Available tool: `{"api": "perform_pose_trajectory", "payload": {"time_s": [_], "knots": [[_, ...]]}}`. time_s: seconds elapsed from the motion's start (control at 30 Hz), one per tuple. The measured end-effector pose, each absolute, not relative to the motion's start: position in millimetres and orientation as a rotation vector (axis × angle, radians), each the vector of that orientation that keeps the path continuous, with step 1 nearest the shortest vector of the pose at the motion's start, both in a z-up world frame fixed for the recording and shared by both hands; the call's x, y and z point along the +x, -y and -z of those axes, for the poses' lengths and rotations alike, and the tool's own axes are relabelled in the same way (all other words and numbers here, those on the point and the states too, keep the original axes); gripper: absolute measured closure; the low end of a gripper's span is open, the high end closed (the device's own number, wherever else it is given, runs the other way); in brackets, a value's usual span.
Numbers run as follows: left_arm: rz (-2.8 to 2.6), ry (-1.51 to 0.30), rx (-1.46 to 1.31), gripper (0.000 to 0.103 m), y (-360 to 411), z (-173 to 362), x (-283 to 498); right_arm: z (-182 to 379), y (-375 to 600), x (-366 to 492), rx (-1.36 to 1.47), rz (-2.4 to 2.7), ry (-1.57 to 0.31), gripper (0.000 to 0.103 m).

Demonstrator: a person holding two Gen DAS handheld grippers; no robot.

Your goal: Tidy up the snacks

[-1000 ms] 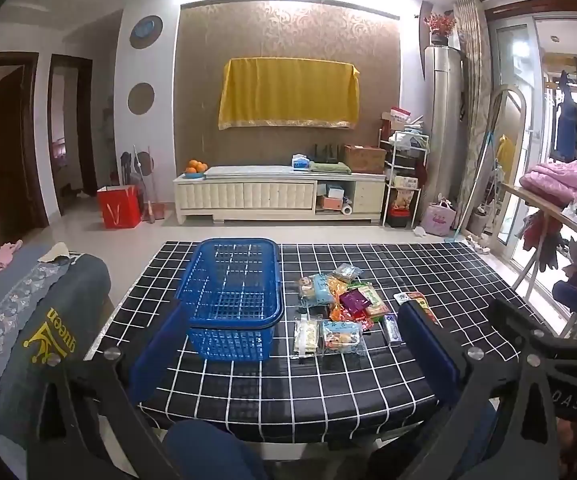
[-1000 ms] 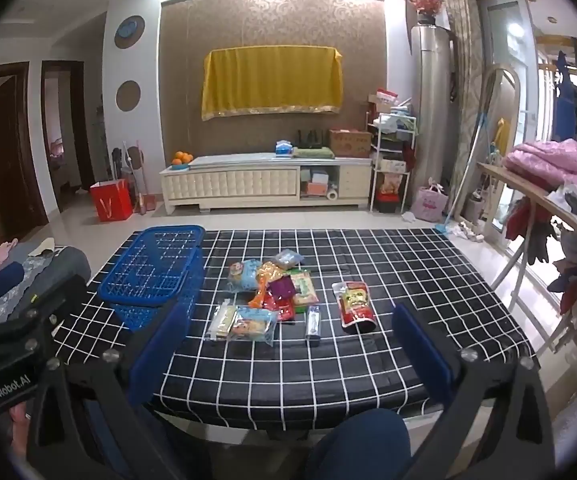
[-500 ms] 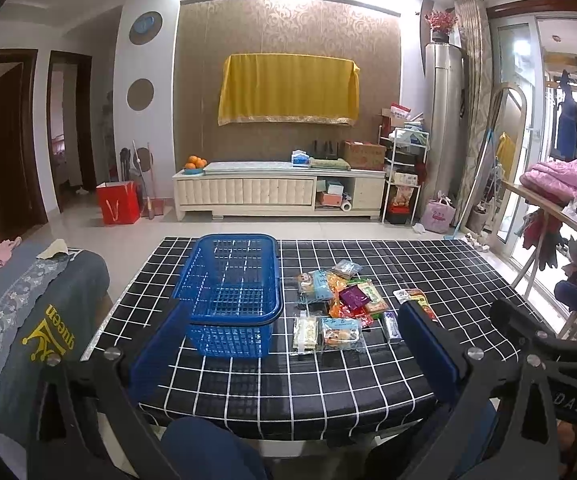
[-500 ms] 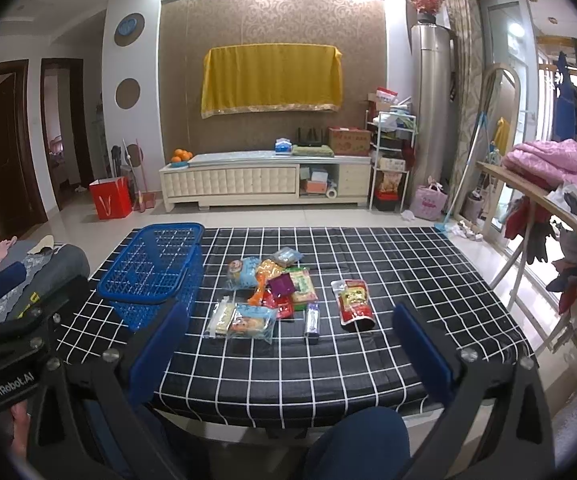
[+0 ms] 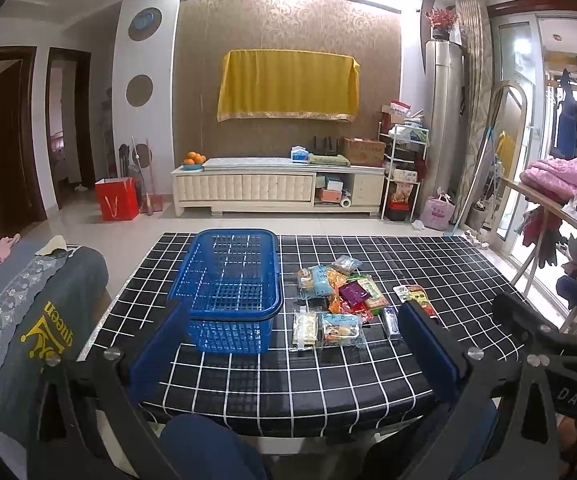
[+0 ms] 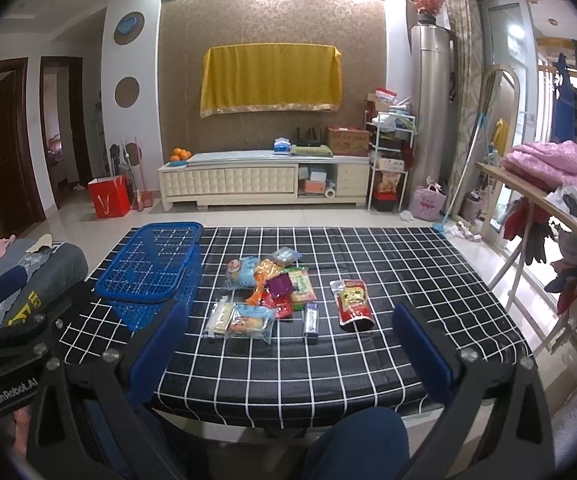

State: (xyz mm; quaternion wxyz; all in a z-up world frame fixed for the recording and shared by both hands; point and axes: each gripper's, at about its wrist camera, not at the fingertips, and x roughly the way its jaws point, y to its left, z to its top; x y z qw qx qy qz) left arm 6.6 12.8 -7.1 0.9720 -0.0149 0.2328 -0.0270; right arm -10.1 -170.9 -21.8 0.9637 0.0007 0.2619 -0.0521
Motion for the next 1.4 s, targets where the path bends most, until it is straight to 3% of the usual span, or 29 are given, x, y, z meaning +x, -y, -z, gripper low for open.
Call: {"api": "perform_pose_trajectory", "payload": {"time_s": [1.4], "knots": [[0.063, -0.48, -0.048, 0.0, -15.4, 14.2, 8.0, 20.8, 166.9, -10.2, -0.017, 0.108, -0.537, 0.0]]}}
